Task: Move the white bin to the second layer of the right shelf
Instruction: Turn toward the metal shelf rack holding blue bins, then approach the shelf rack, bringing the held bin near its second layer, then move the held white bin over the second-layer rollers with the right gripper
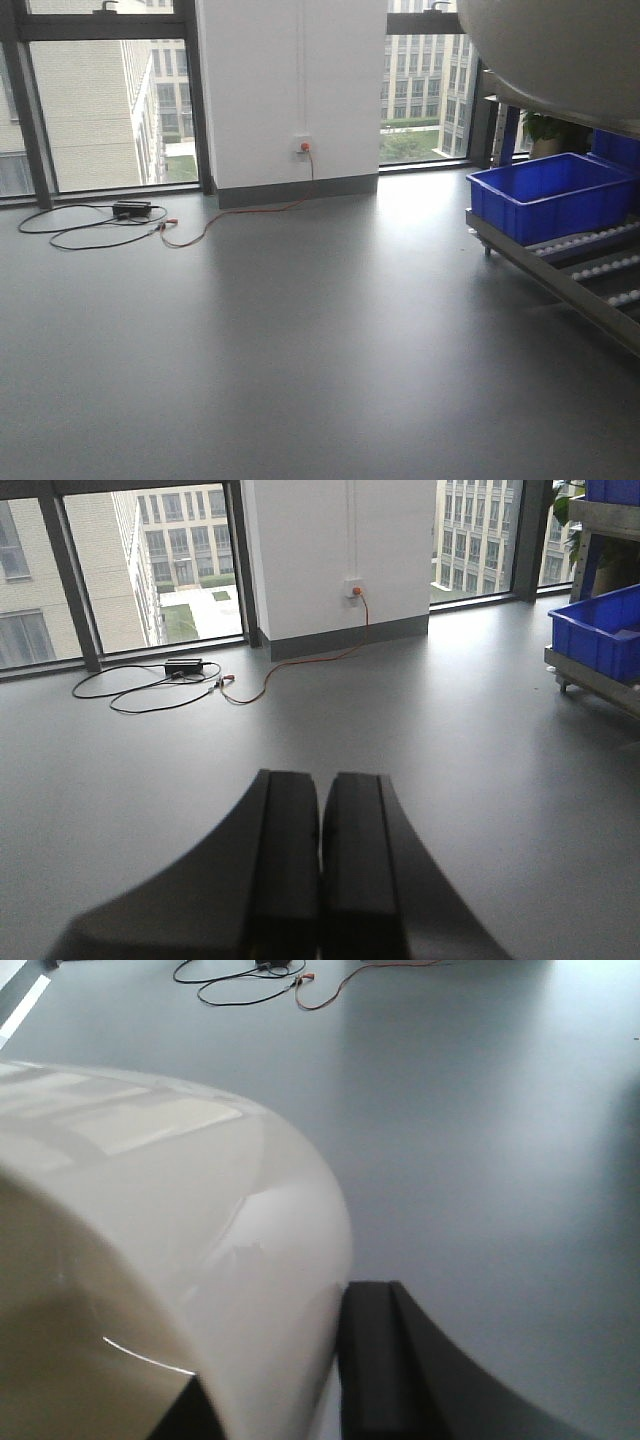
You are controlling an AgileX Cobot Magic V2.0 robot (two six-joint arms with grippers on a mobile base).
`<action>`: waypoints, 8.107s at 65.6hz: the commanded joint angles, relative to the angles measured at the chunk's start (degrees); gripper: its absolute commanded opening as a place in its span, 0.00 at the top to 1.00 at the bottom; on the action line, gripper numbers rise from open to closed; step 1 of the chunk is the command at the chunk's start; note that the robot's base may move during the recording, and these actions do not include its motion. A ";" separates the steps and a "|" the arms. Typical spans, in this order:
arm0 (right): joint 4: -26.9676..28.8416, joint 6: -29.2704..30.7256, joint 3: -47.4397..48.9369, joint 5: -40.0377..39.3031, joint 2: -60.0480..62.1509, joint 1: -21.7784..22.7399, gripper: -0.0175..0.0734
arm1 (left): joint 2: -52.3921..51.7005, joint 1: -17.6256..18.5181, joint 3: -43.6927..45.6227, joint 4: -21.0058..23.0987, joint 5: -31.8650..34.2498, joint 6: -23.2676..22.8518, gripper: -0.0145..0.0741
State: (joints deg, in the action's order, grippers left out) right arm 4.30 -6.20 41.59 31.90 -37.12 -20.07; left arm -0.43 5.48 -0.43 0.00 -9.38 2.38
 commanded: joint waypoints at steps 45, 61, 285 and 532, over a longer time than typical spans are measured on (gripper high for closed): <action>-0.18 0.10 1.71 -5.50 0.12 0.24 0.75 | -0.81 0.34 -2.11 0.00 4.95 -0.18 0.74; -0.18 0.10 1.71 -5.50 0.12 0.24 0.75 | -0.81 0.34 -2.11 0.00 4.95 -0.18 0.74; -0.18 0.10 1.71 -5.50 0.12 0.24 0.75 | -0.81 0.34 -2.11 0.00 4.95 -0.18 0.74; 2.85 0.10 13.08 -16.42 -48.90 -4.44 0.75 | -0.81 0.34 -2.11 0.00 4.95 -0.18 0.74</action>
State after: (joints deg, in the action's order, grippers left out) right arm 6.69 -6.20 51.65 18.91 -87.30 -24.64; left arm -0.43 5.48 -0.43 0.00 -9.38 2.38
